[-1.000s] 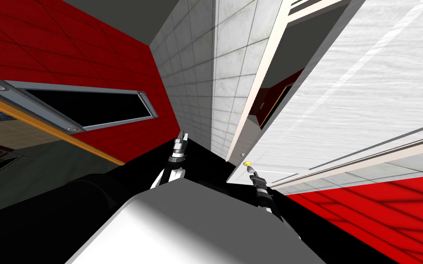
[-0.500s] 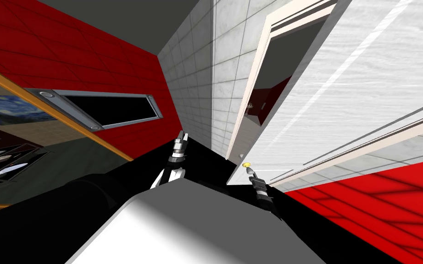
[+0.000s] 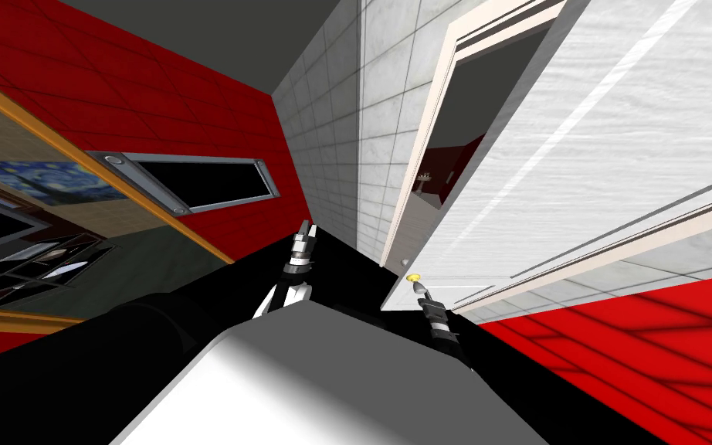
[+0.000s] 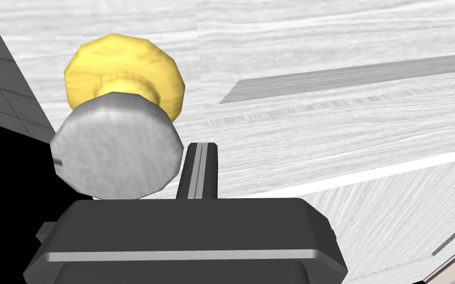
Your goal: Pull the door open
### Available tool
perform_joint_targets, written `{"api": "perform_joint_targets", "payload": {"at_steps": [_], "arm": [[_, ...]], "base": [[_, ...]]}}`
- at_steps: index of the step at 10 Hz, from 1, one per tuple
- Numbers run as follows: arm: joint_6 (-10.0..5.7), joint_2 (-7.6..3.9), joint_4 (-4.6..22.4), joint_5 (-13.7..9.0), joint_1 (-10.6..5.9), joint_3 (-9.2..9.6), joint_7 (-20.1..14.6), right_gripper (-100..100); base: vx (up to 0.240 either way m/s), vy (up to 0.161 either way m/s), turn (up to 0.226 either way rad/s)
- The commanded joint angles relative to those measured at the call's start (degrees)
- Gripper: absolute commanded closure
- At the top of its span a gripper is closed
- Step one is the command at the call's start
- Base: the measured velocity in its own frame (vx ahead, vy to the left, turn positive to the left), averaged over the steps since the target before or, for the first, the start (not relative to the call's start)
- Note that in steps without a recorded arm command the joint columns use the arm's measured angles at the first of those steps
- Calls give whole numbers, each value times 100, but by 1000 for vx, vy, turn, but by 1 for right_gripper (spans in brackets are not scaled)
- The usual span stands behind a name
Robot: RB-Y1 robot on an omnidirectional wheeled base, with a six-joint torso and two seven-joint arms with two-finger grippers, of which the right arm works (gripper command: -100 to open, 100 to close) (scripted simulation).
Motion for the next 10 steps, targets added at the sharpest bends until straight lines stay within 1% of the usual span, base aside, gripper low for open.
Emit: {"api": "perform_joint_targets", "payload": {"at_steps": [1,3,7,8,9,10], "arm": [[3,94,-198,57,73,123,42,-100],[-73,89,-207,84,86,181,11,-100],[-132,86,-214,105,96,226,-13,-100],[-132,-67,-101,32,78,89,-60,-100],[46,-202,-150,-64,100,81,-229,-100],[94,-237,-169,-90,101,84,-283,-100]], "base": [[-52,-32,1],[-56,-40,58],[-40,-23,19],[-2,-30,-26],[53,63,-7],[91,132,-28]]}}
